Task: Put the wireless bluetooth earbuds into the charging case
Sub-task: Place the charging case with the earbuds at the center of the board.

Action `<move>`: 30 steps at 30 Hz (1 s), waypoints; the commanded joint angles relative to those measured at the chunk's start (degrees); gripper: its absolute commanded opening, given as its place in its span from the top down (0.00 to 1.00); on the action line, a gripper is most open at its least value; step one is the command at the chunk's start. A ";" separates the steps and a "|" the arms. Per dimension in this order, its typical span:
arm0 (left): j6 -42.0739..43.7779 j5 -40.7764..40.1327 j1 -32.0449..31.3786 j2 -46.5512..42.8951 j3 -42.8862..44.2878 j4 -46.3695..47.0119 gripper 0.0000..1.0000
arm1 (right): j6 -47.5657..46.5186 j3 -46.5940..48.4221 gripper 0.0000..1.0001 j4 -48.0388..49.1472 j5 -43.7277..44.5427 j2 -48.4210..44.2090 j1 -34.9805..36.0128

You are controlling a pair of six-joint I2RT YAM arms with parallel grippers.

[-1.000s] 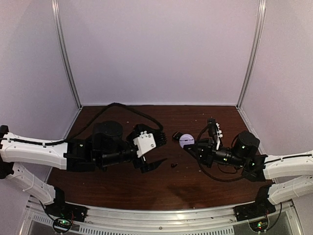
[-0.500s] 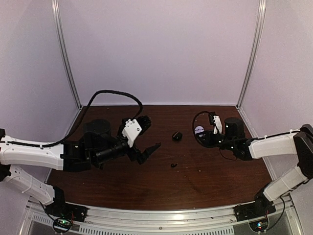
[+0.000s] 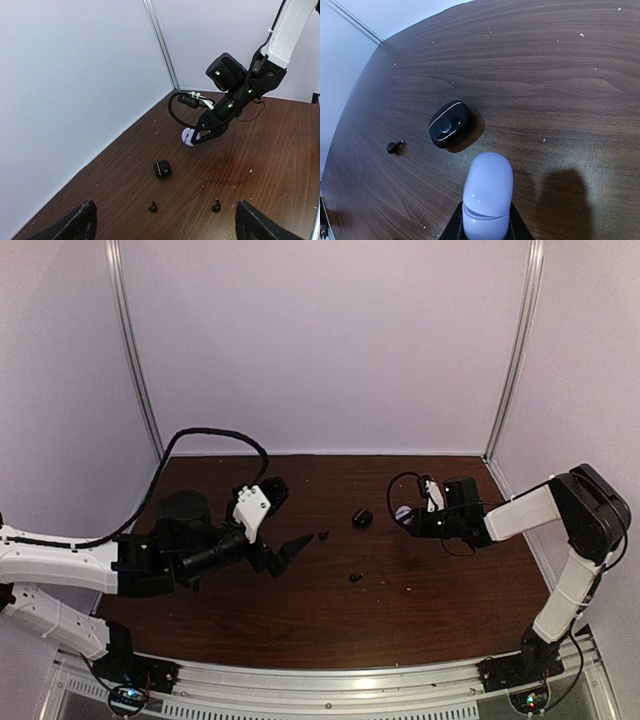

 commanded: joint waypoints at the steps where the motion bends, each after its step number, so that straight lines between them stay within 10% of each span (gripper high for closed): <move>1: -0.44 -1.50 0.33 -1.22 -0.87 3.74 0.02 | -1.23 2.64 0.81 -1.93 -2.50 2.89 -1.33; 9: 0.07 -2.25 0.41 -2.10 -1.97 4.68 0.02 | -2.53 4.66 0.75 -5.00 -2.46 6.04 -2.77; 30: -4.13 -0.39 4.37 -5.28 -3.07 4.50 0.02 | -12.70 4.77 0.18 -14.35 2.65 -5.17 -5.30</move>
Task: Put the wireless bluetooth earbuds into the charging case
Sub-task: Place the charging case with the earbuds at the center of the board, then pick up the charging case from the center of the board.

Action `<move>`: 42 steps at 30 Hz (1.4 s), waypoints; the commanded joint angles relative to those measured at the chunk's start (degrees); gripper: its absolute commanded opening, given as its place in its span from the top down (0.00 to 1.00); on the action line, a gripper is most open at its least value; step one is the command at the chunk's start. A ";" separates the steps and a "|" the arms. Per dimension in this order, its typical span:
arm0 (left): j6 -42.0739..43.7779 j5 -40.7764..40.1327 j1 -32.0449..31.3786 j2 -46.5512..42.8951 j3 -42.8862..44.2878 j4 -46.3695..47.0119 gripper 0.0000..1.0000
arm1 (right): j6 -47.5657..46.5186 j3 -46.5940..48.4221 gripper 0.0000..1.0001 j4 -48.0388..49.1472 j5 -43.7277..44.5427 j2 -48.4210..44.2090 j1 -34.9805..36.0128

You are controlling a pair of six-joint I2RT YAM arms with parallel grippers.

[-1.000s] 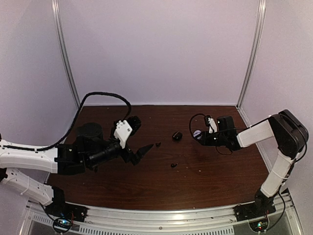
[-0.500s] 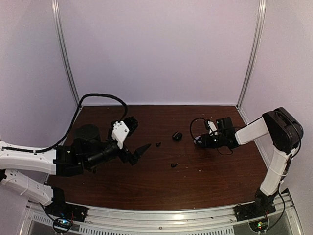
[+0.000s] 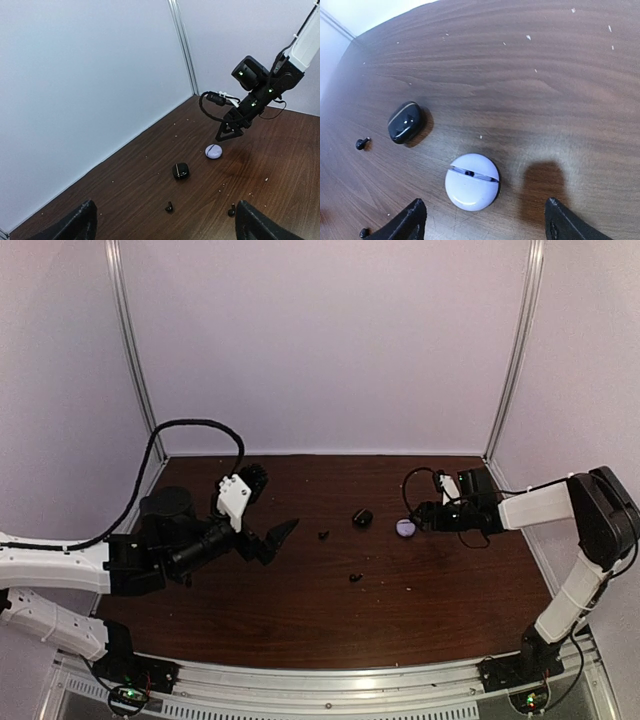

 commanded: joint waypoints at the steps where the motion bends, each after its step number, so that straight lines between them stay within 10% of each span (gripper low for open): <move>1: -3.38 2.97 2.28 -1.94 -0.55 2.33 0.02 | -7.30 2.55 0.17 -2.09 0.73 -3.36 0.87; 27: -9.71 18.76 11.03 1.88 2.26 -0.12 0.02 | -26.07 28.02 0.00 -11.82 -2.36 19.97 10.21; 42: -10.25 16.76 11.68 2.10 2.02 0.05 0.02 | -28.53 35.08 0.21 -14.79 -2.59 27.77 11.87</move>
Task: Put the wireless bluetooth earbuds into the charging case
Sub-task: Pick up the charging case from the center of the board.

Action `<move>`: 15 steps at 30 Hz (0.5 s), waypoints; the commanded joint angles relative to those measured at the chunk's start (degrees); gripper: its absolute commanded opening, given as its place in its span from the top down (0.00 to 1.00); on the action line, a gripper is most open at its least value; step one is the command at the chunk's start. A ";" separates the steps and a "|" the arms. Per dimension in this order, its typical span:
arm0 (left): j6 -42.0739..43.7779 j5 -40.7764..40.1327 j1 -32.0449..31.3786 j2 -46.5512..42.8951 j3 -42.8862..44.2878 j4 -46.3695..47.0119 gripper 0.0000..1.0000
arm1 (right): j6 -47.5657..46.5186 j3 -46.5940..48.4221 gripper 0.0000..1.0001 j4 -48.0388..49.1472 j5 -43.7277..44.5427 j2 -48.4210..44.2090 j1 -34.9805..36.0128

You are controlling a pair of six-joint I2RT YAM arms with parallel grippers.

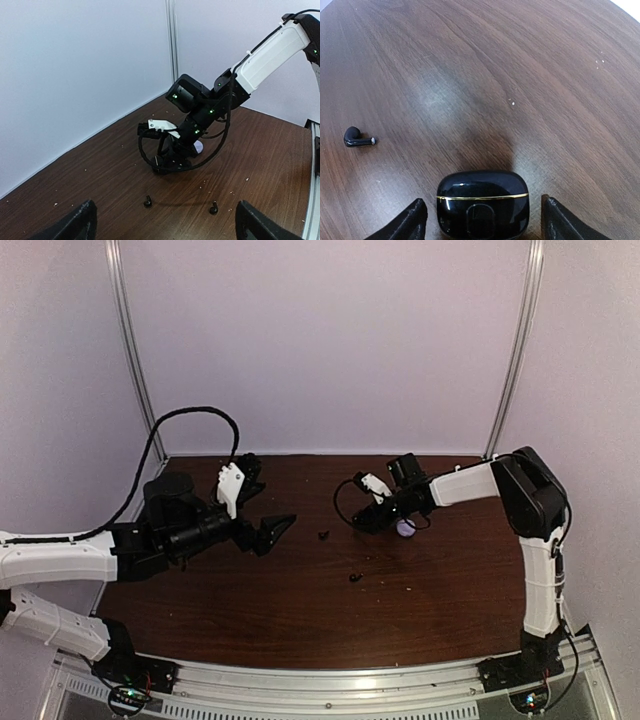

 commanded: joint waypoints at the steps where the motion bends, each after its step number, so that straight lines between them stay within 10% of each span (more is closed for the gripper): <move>1: -1.10 -0.94 0.78 0.31 1.63 1.80 0.02 | -0.96 1.80 0.23 -1.44 -0.38 1.76 0.22; 15: -3.90 -5.27 2.09 0.23 1.98 0.24 0.05 | -1.77 0.20 0.42 -1.19 4.68 0.96 2.18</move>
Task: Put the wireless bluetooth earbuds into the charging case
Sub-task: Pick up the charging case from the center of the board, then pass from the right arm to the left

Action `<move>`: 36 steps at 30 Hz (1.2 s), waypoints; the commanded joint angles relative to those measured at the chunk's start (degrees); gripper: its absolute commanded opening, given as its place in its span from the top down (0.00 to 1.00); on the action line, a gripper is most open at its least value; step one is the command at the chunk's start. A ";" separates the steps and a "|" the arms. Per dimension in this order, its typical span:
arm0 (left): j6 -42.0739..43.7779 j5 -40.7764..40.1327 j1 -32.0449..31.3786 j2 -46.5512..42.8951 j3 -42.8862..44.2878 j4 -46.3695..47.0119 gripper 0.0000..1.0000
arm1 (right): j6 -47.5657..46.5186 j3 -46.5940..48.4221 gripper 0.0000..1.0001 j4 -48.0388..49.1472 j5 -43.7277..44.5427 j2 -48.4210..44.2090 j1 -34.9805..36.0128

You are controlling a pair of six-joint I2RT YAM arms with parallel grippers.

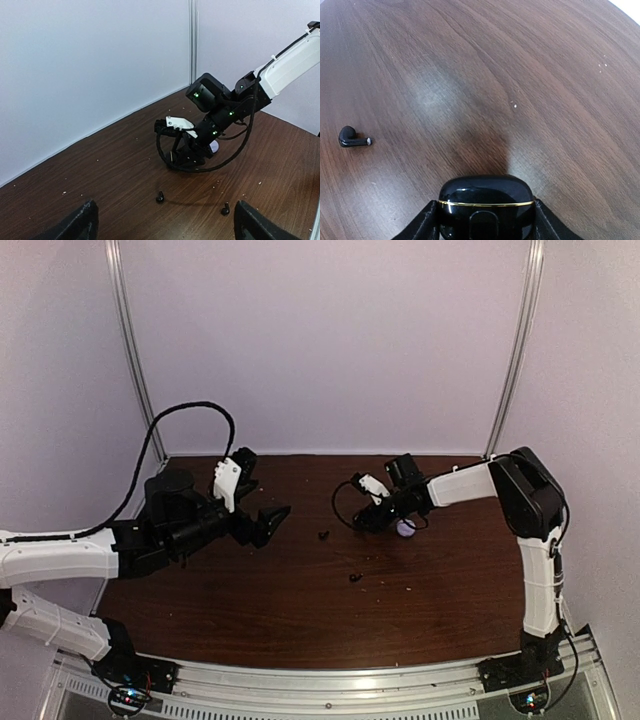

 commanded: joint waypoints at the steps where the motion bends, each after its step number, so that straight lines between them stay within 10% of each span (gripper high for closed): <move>1: -1.35 -1.99 0.51 -0.35 1.27 1.18 0.05 | -0.41 -1.39 0.43 -0.49 4.40 -0.43 1.63; 12: -10.52 -2.99 5.62 0.45 0.15 -0.64 0.11 | 0.88 -12.19 0.54 7.21 5.74 -12.59 3.62; 36: -21.44 39.49 6.69 13.22 3.97 15.06 0.40 | -7.45 -34.51 0.56 19.75 22.66 -48.08 28.61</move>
